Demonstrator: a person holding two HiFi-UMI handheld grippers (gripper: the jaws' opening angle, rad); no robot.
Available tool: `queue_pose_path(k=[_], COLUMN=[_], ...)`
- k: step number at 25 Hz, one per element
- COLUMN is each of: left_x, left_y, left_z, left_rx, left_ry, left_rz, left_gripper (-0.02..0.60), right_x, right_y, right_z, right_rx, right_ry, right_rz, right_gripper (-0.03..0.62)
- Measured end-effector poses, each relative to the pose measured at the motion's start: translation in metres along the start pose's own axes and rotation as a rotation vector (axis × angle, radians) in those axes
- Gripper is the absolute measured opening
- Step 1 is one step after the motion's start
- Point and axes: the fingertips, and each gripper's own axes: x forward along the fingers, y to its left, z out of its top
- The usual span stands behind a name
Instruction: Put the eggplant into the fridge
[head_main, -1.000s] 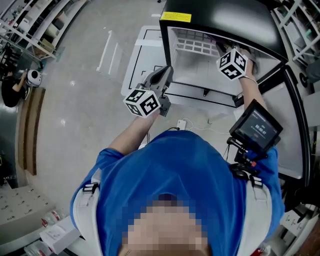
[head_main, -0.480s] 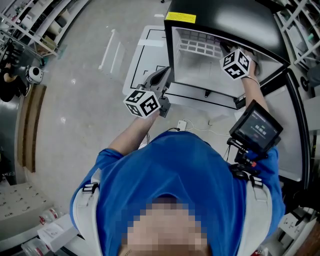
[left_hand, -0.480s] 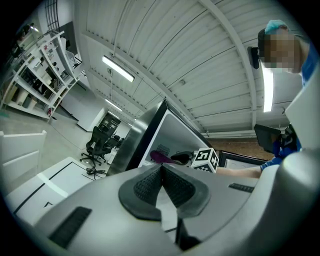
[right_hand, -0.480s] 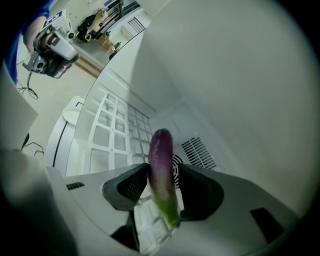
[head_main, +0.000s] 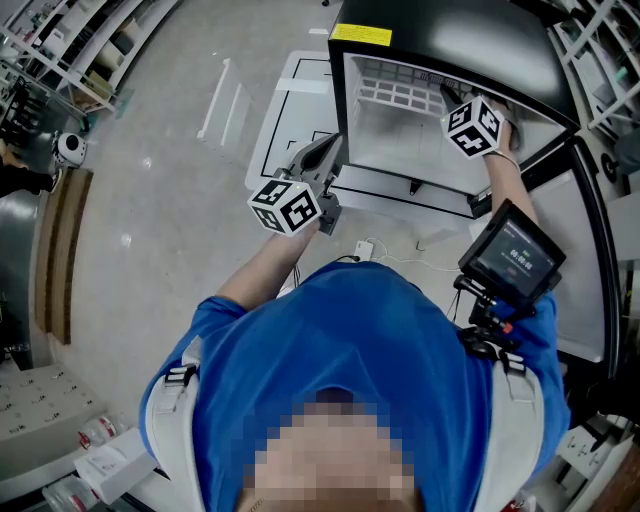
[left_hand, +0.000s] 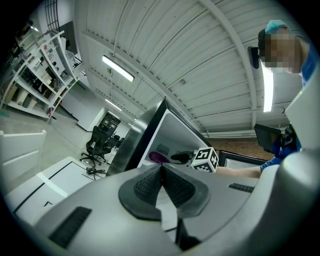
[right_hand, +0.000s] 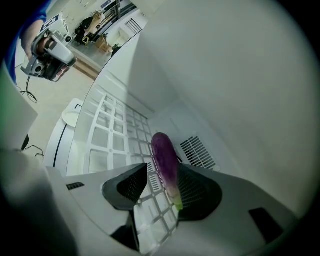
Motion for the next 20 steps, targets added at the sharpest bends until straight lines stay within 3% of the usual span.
queue_pose_path(k=[20], left_x=[0.0], left_y=[-0.008], left_z=[0.002], left_rx=[0.0], left_ry=[-0.006], left_rz=[-0.008], left_gripper=[0.009], right_x=[-0.014], right_y=[-0.003], right_z=[0.004], right_rx=[0.017], right_ry=[-0.026], right_rz=[-0.042], right_gripper=[0.173])
